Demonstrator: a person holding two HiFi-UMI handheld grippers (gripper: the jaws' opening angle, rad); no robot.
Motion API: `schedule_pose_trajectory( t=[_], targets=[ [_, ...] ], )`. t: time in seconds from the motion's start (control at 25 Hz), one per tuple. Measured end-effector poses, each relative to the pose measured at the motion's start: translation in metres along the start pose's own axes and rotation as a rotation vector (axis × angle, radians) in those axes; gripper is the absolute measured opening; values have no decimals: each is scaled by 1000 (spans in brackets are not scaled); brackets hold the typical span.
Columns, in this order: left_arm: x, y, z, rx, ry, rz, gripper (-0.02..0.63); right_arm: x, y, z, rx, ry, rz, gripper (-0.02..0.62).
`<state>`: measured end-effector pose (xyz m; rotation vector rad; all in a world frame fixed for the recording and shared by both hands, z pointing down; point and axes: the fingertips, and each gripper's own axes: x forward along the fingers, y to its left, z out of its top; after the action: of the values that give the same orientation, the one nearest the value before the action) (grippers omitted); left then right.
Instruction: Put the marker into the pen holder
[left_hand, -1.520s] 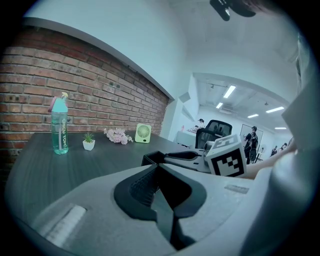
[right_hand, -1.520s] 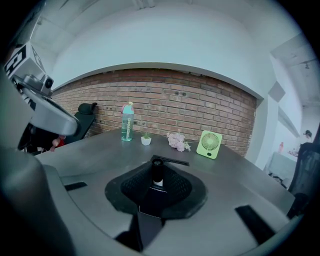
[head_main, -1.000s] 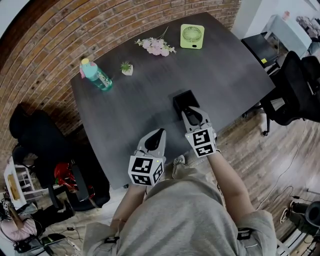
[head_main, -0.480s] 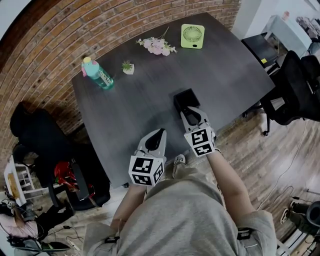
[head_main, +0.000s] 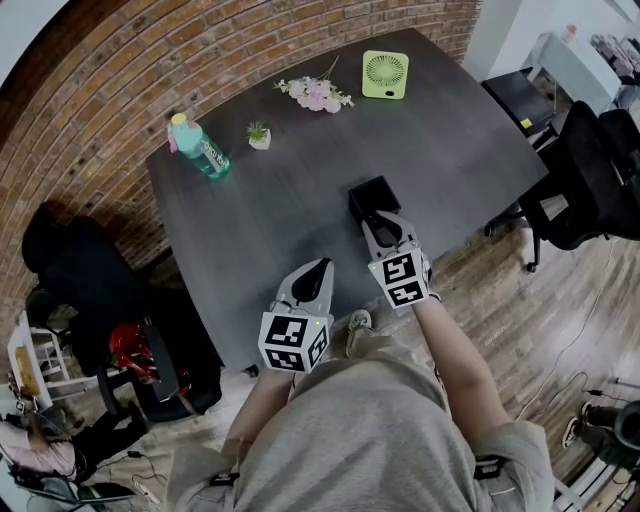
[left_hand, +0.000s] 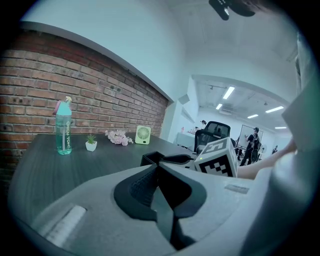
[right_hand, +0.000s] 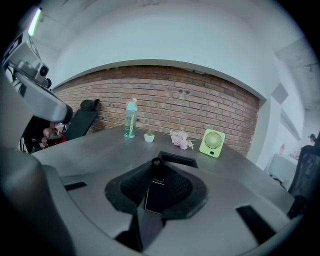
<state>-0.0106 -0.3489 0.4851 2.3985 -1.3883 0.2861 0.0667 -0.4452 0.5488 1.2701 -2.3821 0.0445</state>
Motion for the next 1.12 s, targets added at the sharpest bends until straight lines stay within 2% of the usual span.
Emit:
schedule_pose_trajectory(
  t=[0.44,0.76,1.12],
  targets=[
    [-17,-6,-2,4,3,-15,18,-9,2,0,37,61,1,89],
    [-37,-14,-9,16,0,-40,18,-43,18,6,49,22,-34,96],
    [-70,-27,-21,33,-7,-73,18,-94,49,33,88,-72,-75,97]
  ],
)
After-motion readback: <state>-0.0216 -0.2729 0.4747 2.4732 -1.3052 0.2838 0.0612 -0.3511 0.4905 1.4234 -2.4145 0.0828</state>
